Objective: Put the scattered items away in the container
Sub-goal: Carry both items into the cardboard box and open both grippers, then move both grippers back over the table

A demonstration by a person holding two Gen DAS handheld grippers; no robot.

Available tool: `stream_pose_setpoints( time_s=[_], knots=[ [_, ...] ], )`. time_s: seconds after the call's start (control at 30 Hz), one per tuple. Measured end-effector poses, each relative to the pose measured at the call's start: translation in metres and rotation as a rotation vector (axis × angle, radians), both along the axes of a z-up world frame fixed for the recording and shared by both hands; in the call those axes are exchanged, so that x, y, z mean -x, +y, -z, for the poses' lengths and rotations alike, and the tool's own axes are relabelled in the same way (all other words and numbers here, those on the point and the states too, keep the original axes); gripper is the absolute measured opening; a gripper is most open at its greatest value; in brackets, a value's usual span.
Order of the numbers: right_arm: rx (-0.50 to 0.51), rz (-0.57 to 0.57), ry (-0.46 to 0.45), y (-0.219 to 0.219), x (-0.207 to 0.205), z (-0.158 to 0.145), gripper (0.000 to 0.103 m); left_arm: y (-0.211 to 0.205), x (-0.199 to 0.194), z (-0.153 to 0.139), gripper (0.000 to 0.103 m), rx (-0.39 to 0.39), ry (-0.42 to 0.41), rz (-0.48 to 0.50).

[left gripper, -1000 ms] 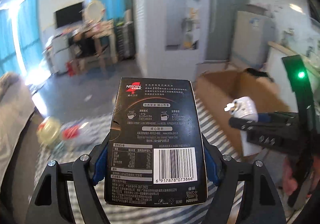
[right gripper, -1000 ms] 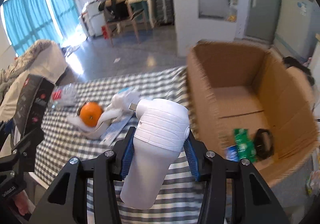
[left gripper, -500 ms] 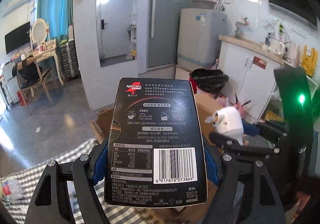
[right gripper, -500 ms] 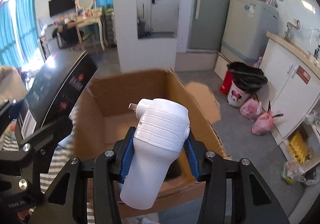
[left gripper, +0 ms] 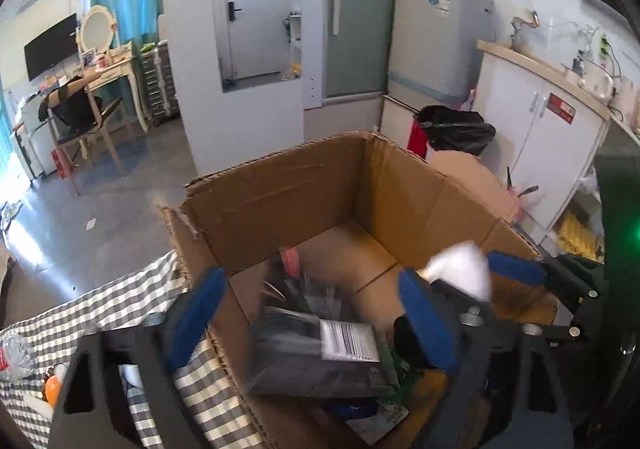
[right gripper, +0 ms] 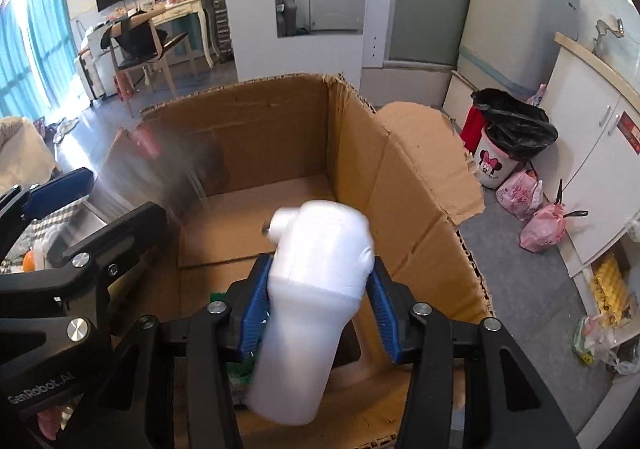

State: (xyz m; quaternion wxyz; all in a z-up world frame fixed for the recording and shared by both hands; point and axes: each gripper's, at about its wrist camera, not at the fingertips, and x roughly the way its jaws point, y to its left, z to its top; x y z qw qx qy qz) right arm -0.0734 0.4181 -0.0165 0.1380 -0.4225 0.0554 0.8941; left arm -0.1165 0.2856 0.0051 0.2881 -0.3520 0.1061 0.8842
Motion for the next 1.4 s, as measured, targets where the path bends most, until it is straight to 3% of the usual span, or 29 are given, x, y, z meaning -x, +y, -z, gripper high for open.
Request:
stream_pose_setpoints(
  time_s=[0.03,0.4,0.57,0.77,0.9,1.1,1.27,1.4],
  knots=[
    [-0.005,0.001,0.014,-0.001,-0.001,-0.001,0.079,-0.004,0.000,-0.003,0.103,-0.009,0.000,-0.007],
    [-0.035,-0.008,0.103,-0.028,-0.019,-0.038,0.079,-0.048,-0.009,-0.030,0.103,-0.045,0.003,-0.071],
    [-0.041,-0.034,0.165,-0.050,-0.035,-0.064,0.082,-0.094,-0.024,-0.053,0.103,-0.057,0.057,-0.139],
    [0.025,-0.117,0.238,-0.090,-0.047,-0.087,0.086,-0.183,-0.049,-0.069,0.103,-0.036,0.122,-0.313],
    [0.027,-0.191,0.259,-0.130,-0.043,-0.084,0.091,-0.245,-0.056,-0.056,0.103,-0.005,0.136,-0.435],
    [0.044,-0.193,0.209,-0.147,-0.028,-0.059,0.091,-0.312,-0.051,-0.016,0.103,-0.025,0.024,-0.540],
    [0.063,-0.270,0.195,-0.166,-0.021,-0.057,0.091,-0.328,-0.037,0.010,0.103,-0.032,-0.013,-0.550],
    [0.070,-0.349,0.152,-0.195,-0.008,-0.039,0.091,-0.324,-0.021,0.036,0.103,-0.016,-0.050,-0.522]
  ],
)
